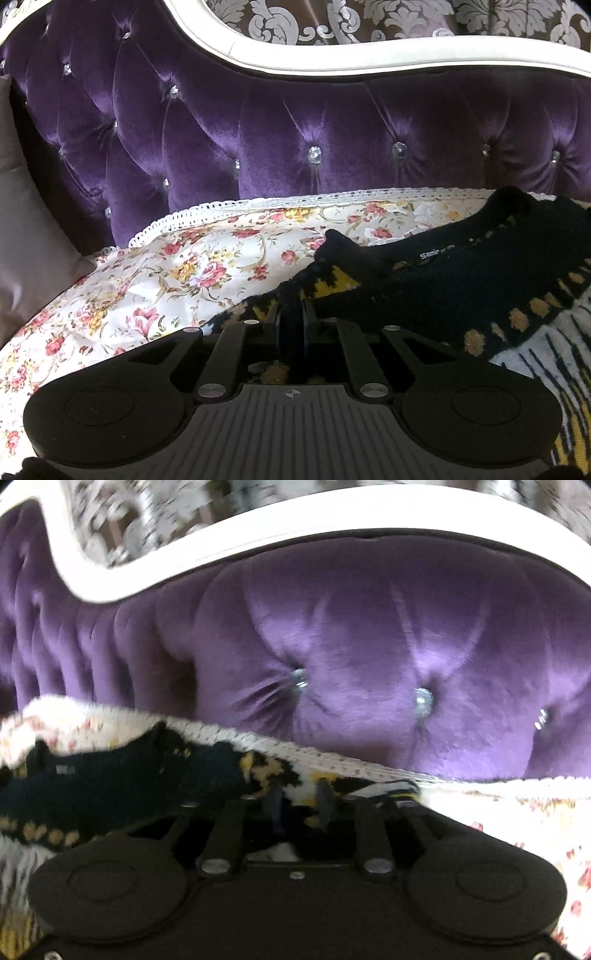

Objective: Fold small clothes

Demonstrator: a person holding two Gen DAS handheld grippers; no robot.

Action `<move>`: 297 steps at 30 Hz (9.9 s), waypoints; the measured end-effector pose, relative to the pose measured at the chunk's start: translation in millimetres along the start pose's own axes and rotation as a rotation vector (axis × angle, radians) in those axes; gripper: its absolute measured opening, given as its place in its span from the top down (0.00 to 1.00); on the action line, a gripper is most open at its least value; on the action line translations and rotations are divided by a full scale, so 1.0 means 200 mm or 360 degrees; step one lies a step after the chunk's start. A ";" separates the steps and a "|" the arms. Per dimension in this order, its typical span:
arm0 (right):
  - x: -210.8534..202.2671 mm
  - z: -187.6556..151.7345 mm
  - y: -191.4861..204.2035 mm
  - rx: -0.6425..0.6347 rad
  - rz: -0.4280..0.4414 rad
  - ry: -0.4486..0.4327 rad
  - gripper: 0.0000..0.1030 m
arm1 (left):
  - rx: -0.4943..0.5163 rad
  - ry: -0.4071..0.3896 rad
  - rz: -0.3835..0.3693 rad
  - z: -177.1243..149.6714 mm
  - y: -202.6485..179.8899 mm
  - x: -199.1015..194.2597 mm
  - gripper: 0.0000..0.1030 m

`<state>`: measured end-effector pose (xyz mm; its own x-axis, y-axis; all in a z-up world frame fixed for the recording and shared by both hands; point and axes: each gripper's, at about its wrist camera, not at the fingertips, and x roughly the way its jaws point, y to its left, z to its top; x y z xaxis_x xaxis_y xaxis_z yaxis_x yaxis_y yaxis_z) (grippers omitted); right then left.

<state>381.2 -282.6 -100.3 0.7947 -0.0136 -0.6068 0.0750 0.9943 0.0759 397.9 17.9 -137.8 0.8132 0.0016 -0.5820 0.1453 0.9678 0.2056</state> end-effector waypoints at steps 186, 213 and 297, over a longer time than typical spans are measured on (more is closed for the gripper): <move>-0.74 -0.40 -0.57 0.0881 0.0413 0.0112 0.01 | -0.0156 0.0266 -0.0288 -0.37 -0.38 -0.81 0.80; -0.27 -0.22 -0.38 0.0644 0.1052 0.0092 0.00 | -0.0212 0.0286 -0.0501 -0.34 -0.28 -0.78 0.80; -0.44 -0.10 1.33 -0.0556 0.0288 0.0235 0.69 | -0.1070 0.0135 -0.0320 -0.31 0.82 -0.66 0.79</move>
<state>320.2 -14.0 -42.5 0.6796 0.1546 -0.7171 -0.2868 0.9557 -0.0658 280.1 191.4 -76.6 0.7562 -0.2004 -0.6229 -0.1137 0.8972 -0.4267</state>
